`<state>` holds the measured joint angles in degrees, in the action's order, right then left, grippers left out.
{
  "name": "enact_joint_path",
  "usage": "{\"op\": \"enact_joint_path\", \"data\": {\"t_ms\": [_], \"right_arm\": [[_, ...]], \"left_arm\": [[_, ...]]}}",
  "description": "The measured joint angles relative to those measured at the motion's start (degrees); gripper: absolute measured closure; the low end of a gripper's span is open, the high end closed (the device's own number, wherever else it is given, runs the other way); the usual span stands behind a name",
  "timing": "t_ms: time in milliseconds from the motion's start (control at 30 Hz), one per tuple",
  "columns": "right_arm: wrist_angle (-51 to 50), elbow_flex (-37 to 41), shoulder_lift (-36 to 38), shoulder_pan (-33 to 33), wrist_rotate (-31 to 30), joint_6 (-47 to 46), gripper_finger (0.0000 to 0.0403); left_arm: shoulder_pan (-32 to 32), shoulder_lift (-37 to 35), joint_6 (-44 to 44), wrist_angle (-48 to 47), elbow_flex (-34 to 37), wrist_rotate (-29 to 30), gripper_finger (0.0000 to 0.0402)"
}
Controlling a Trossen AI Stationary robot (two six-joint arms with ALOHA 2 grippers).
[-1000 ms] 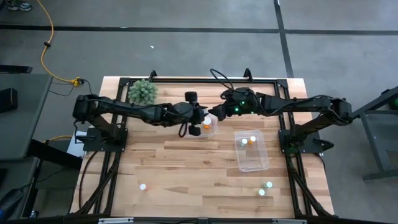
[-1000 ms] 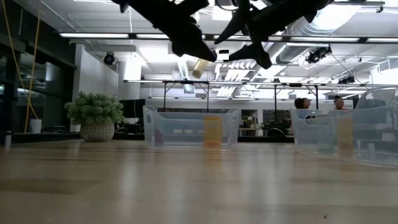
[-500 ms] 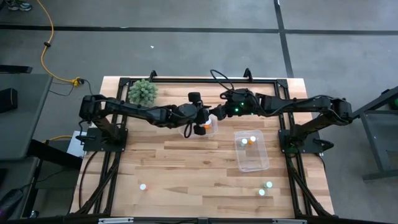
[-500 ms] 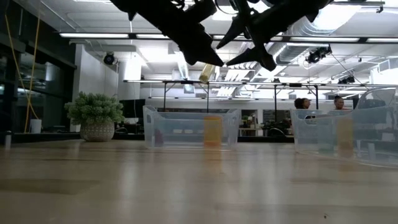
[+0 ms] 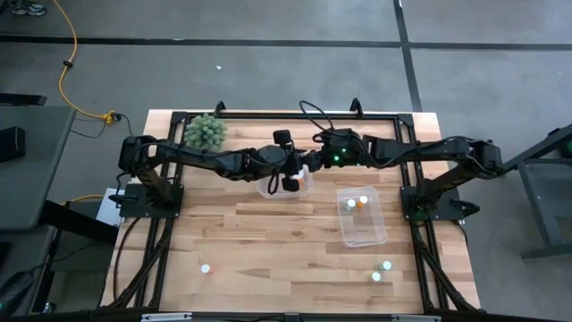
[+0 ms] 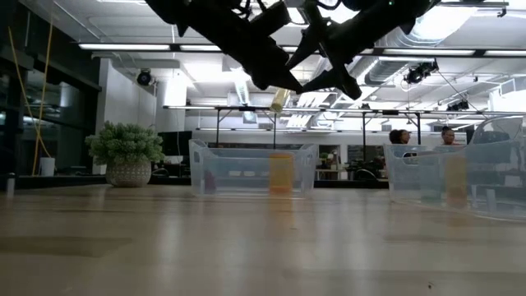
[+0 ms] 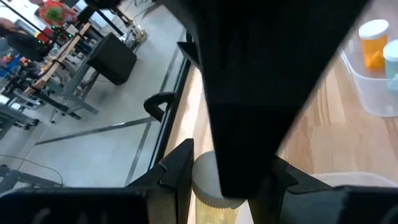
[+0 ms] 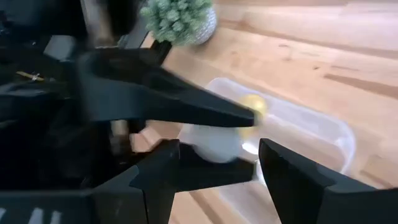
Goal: Pick and place medicine bottles into bin by pill shape (circle, oval)
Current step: Put the left yellow tablet bottle into the bottom transparent bin
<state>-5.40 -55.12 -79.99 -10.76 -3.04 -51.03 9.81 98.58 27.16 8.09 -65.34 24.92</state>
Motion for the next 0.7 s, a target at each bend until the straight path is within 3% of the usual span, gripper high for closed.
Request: {"op": "enact_joint_path", "data": {"t_ms": [700], "right_arm": [[-0.7, -0.1, -0.3, -0.1, -2.4, -2.1, 0.019]], "left_arm": [[-0.2, 1.5, -2.5, 1.8, -2.6, -1.8, 0.03]]}}
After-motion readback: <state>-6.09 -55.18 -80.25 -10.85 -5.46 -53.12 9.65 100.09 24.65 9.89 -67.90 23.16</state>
